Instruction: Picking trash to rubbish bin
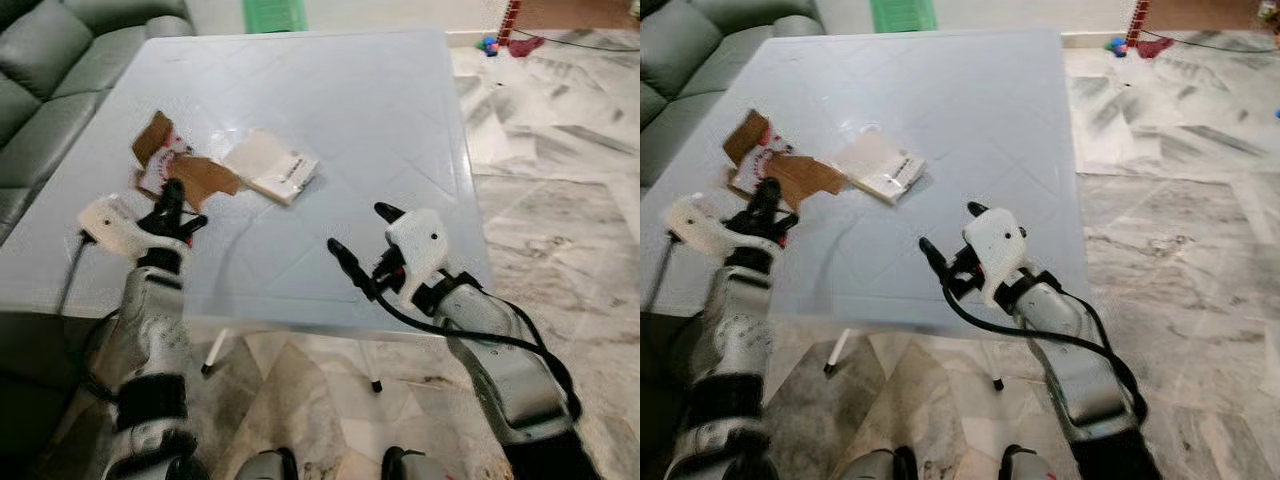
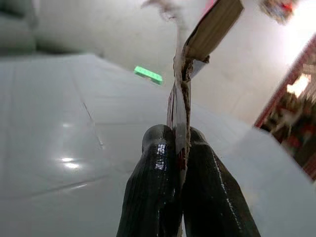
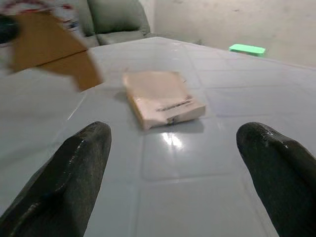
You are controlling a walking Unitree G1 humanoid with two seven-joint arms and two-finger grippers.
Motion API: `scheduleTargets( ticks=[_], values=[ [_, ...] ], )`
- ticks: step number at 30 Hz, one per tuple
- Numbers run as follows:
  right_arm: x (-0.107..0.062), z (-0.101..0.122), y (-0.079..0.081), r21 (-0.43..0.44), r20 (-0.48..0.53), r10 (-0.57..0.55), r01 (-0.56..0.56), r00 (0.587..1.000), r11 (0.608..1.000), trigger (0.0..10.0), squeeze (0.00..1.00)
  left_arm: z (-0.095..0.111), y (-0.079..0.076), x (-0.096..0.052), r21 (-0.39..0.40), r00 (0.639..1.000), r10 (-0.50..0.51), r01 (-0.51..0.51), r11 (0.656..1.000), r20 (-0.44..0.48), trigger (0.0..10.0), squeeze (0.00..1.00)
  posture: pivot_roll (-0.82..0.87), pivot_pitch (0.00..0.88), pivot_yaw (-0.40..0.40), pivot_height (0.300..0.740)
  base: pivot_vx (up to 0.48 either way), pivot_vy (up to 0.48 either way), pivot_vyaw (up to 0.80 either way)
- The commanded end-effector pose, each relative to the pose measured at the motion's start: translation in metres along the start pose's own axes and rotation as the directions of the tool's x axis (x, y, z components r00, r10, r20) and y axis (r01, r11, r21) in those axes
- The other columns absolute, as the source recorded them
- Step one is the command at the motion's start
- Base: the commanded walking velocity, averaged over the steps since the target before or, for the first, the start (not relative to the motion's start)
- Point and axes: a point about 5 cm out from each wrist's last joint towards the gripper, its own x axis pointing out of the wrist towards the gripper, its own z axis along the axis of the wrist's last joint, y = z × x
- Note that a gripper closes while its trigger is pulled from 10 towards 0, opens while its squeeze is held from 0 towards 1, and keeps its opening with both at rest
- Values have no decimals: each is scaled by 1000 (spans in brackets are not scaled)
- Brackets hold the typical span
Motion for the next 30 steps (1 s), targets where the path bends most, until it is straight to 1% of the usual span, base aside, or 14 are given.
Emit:
scheduleTargets(
  ticks=[1,4,6,8,11,13,14,16,18,21,24,26,27,30],
  values=[
    [8,-3,-7,11,12,-38,38,999,999,10000,0,4,-7,-12,71,1000,-17,18,997,-11,0,0,45,96,56,740,0,0,0],
    [24,-4,-10,1,28,-37,37,999,999,10000,0,2,-14,-28,112,998,-26,32,993,-53,0,0,62,97,53,740,0,0,0],
    [26,-4,-10,1,32,-35,35,999,999,10000,0,1,-16,-30,119,998,-28,35,992,-60,0,0,62,97,53,740,0,0,0],
    [45,-1,-7,-5,49,-8,9,999,1000,10000,0,-6,-26,-41,167,994,-60,75,983,-96,0,0,85,99,46,740,0,0,0],
    [54,0,-4,-3,51,9,-9,999,1000,10000,0,-9,-32,-46,188,990,-82,103,977,-115,0,0,90,100,44,740,0,0,0],
    [63,0,-1,-1,54,25,-25,998,1000,10000,0,-12,-38,-56,210,986,-92,121,970,-143,0,0,107,103,42,740,0,0,0],
    [70,0,1,2,58,40,-40,998,999,10000,0,-14,-42,-65,228,983,-83,119,966,-164,0,0,119,105,40,740,0,0,0],
    [72,0,1,2,62,44,-44,997,999,10000,0,-14,-43,-68,235,982,-78,118,965,-171,0,0,122,106,40,740,0,0,0],
    [78,-1,2,-1,61,52,-52,997,999,10000,0,-14,-44,-77,279,981,-73,123,952,-182,0,0,149,111,37,740,0,0,0],
    [85,-3,3,-6,47,68,-67,997,998,10000,0,-11,-38,-88,344,982,-36,100,934,-186,0,0,186,117,34,740,0,0,0],
    [88,-7,2,-24,27,74,-73,997,997,10000,0,0,-26,-93,411,988,30,35,911,-152,0,0,227,125,30,740,0,0,0],
    [88,-8,2,-29,22,73,-73,997,997,10000,0,3,-23,-94,426,989,47,18,905,-142,0,0,232,125,30,740,0,0,0],
    [89,-12,3,-54,3,66,-66,998,996,10000,0,12,-11,-97,486,987,116,-49,873,-110,0,0,252,130,29,740,0,0,0],
    [91,-15,4,-74,-5,64,-65,998,995,10000,0,18,-3,-101,519,982,165,-92,850,-95,0,0,274,138,30,740,0,0,0]
  ],
)
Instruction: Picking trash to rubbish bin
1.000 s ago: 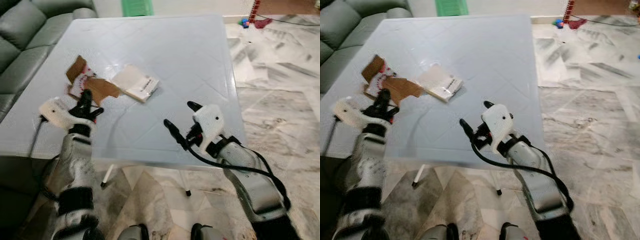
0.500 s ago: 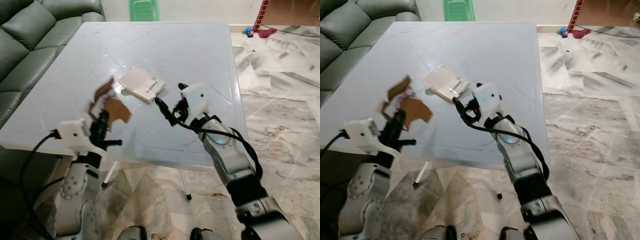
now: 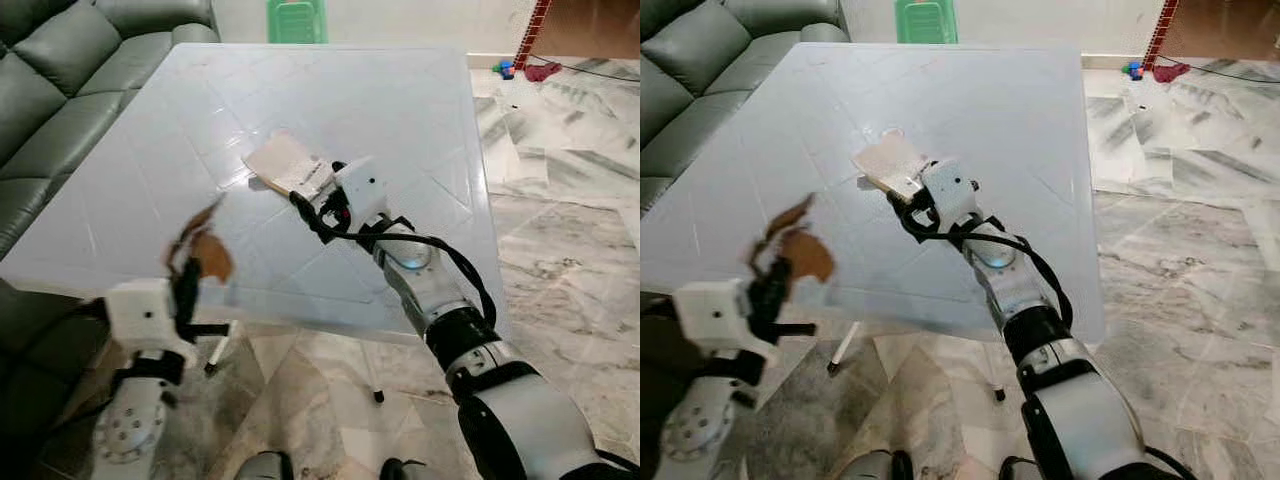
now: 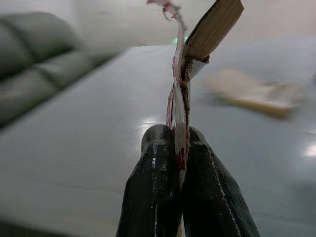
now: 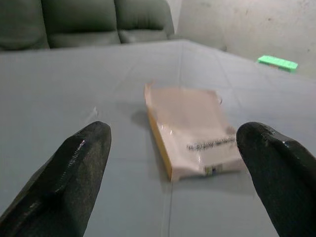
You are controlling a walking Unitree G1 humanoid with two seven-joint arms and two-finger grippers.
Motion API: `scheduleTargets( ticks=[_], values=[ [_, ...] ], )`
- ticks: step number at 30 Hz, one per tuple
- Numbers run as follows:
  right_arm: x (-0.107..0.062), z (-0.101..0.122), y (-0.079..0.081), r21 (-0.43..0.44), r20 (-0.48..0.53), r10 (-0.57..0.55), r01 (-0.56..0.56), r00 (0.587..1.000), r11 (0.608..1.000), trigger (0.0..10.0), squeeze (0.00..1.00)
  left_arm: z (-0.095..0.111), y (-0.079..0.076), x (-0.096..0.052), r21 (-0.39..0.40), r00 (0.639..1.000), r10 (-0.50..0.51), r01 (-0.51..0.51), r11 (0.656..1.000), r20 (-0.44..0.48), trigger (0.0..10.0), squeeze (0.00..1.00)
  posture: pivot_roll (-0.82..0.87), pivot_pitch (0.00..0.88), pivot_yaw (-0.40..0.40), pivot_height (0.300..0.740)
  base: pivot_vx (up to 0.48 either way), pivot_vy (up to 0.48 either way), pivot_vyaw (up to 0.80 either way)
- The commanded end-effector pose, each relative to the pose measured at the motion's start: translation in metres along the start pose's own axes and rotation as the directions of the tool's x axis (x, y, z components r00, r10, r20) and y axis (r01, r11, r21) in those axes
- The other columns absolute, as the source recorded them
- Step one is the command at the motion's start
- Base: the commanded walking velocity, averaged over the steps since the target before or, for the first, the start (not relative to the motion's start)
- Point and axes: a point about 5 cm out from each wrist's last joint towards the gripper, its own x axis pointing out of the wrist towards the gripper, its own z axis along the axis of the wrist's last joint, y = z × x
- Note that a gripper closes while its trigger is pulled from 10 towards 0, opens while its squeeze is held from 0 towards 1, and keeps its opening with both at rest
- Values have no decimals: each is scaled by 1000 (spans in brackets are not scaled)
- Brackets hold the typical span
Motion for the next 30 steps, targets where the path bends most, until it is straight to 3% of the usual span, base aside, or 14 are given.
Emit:
scheduleTargets(
  ticks=[1,8,10,21,24,27,30],
  values=[
    [3,1,2,-13,1,2,-2,1000,1000,10000,0,3,5,-7,25,1000,19,-19,1000,-11,0,0,289,145,30,740,0,0,0],
    [3,-9,3,-25,-60,-20,19,998,1000,10000,0,0,-1,-21,1,997,-46,46,999,-61,0,0,319,165,35,740,0,0,0],
    [6,-6,4,-73,-67,-15,10,998,997,10000,0,0,-5,-29,-5,994,-78,78,997,-81,0,0,336,179,38,740,0,0,0],
    [20,9,15,-199,-63,4,-17,998,980,10000,0,7,-7,-34,-10,991,-101,101,995,-87,0,0,367,193,25,740,0,0,0],
    [21,8,20,-182,-74,19,-33,997,983,10000,0,7,-8,-34,-10,991,-101,101,995,-87,0,0,371,192,23,740,0,0,0],
    [23,14,16,-67,-40,0,-3,999,998,10000,0,11,-14,-28,-36,991,-108,106,994,-76,667,0,355,185,19,740,0,0,0],
    [22,20,8,13,12,-21,21,1000,1000,10000,0,15,-18,-18,-71,992,-116,112,991,-54,0,0,315,173,19,740,0,0,0]
  ],
)
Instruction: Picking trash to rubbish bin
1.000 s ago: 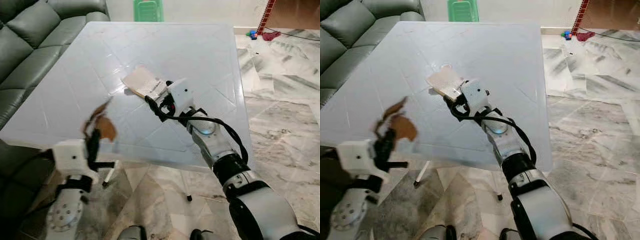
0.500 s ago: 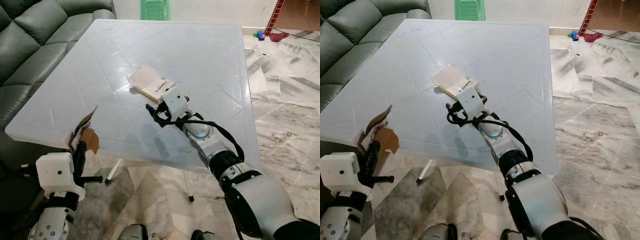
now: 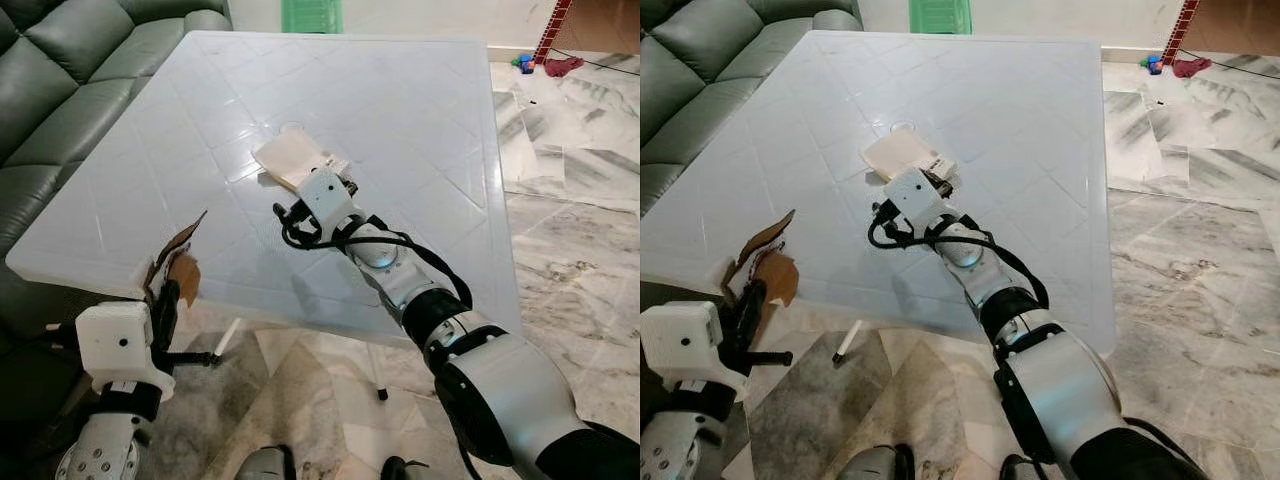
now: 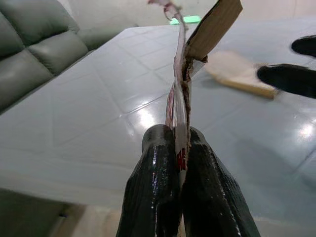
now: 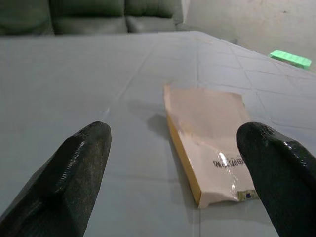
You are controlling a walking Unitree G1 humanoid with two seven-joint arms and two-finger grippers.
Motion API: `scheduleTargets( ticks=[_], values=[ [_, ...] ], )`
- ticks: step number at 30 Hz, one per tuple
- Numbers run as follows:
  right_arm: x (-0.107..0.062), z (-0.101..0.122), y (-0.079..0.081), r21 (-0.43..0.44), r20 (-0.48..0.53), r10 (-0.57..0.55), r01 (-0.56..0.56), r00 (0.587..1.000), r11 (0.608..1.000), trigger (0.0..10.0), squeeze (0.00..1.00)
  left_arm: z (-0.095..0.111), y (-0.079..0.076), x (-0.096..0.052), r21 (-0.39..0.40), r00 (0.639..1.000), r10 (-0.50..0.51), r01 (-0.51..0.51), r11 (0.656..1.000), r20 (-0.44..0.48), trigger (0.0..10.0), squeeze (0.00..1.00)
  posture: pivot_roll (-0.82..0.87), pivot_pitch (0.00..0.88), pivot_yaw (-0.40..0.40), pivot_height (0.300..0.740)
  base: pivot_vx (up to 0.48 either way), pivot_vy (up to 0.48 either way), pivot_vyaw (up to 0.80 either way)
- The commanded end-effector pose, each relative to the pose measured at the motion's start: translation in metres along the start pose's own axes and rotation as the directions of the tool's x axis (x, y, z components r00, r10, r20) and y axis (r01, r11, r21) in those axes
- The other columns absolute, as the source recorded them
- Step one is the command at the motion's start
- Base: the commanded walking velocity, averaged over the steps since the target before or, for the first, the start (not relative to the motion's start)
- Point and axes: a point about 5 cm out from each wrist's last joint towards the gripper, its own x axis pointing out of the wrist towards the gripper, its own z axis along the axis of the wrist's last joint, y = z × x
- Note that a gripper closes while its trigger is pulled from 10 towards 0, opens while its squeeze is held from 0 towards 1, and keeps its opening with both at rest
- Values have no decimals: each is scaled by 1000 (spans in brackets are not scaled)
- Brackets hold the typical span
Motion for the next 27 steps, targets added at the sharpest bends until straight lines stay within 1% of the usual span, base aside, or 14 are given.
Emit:
scheduleTargets(
  ticks=[1,6,9,10,13,16,21,25,27],
  values=[
    [2,10,-5,48,57,-11,9,998,999,10000,0,0,-2,5,-30,1000,0,0,1000,-2,0,0,315,173,19,740,0,0,0],
    [-10,13,-24,125,168,-63,42,984,991,10000,0,1,-10,31,-62,999,-37,39,997,33,0,0,216,137,30,740,0,0,0],
    [-18,10,-31,140,206,-83,54,975,989,10000,0,3,-11,43,-69,998,-46,50,996,52,0,0,182,119,34,740,0,0,0],
    [-25,8,-35,134,226,-108,79,968,988,10000,0,7,-11,52,-74,996,-50,55,996,72,0,0,160,104,38,740,0,244,0],
    [-32,6,-38,134,237,-142,112,961,985,10000,0,10,-10,63,-72,995,-53,59,996,90,0,0,144,89,42,740,0,345,0],
    [-34,6,-39,153,243,-158,123,957,981,10000,0,9,-9,67,-72,994,-53,60,996,92,0,0,139,80,46,740,0,480,0],
    [-38,8,-34,151,257,-146,109,955,982,10000,0,7,-13,70,-68,993,-65,71,995,96,0,0,135,61,51,740,0,480,0],
    [-38,9,-34,150,254,-146,110,956,983,10000,0,6,-15,72,-67,992,-71,78,995,101,0,0,133,57,52,740,0,480,0],
    [-39,10,-35,150,254,-149,113,956,982,10000,0,7,-16,73,-61,991,-76,83,995,110,0,0,132,55,52,740,0,129,0]
  ],
)
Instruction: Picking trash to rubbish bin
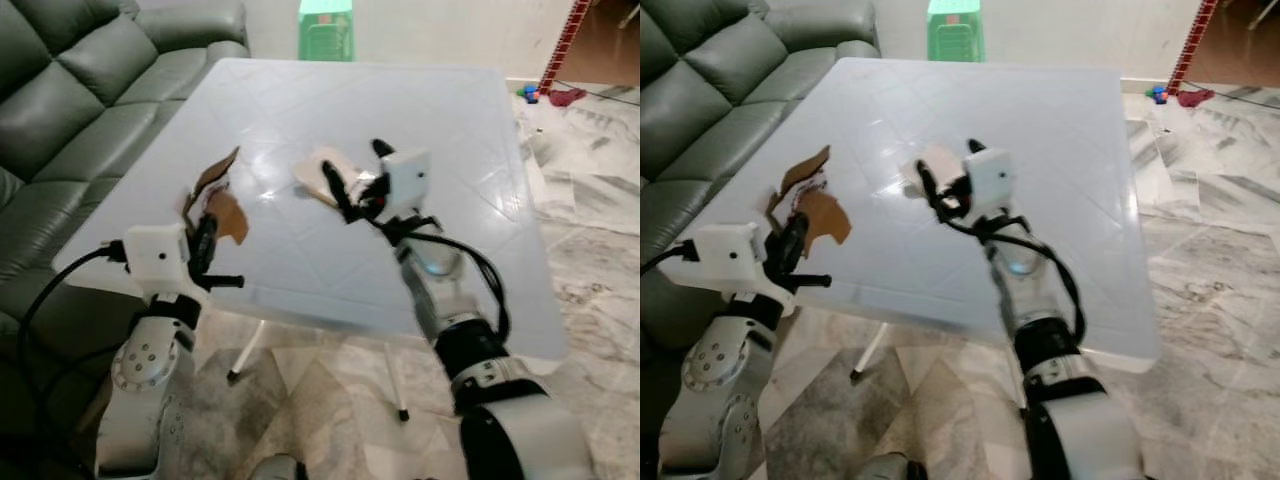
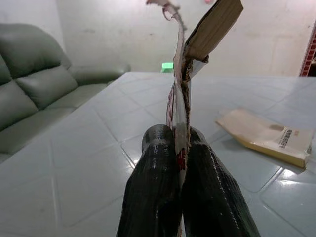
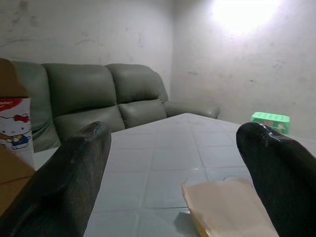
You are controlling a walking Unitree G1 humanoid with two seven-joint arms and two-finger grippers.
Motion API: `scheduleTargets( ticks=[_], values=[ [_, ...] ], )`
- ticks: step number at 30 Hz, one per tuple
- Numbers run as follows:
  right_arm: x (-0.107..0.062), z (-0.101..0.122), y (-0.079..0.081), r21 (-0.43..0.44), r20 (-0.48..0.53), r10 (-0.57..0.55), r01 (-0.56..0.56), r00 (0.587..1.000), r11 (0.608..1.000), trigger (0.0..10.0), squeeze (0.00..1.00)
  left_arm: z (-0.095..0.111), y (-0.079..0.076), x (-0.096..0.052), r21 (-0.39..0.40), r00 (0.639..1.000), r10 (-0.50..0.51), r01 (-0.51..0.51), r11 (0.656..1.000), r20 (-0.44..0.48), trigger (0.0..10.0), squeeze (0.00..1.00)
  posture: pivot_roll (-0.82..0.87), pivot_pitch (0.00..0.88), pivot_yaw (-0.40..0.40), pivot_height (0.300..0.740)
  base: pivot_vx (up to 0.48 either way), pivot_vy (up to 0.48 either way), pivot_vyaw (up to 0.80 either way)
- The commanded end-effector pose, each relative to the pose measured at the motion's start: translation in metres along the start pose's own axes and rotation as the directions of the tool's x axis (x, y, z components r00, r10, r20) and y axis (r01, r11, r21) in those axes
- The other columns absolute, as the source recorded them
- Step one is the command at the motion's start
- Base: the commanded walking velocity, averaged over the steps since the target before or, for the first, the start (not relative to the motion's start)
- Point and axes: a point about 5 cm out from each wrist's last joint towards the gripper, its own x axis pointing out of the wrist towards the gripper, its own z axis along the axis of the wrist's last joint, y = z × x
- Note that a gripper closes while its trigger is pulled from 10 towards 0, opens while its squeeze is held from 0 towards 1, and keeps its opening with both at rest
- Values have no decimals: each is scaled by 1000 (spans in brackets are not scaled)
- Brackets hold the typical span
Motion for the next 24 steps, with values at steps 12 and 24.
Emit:
scheduleTargets(
  ticks=[12,24],
  values=[
    [-5,5,-21,-31,-17,-76,75,997,997,10000,0,9,-8,10,33,998,-20,18,999,67,0,0,128,51,59,740,0,0,0],
    [-3,7,-23,-36,-23,-83,83,996,996,10000,0,6,-8,10,19,998,-10,9,1000,66,0,0,124,52,52,740,309,0,0]
  ],
)
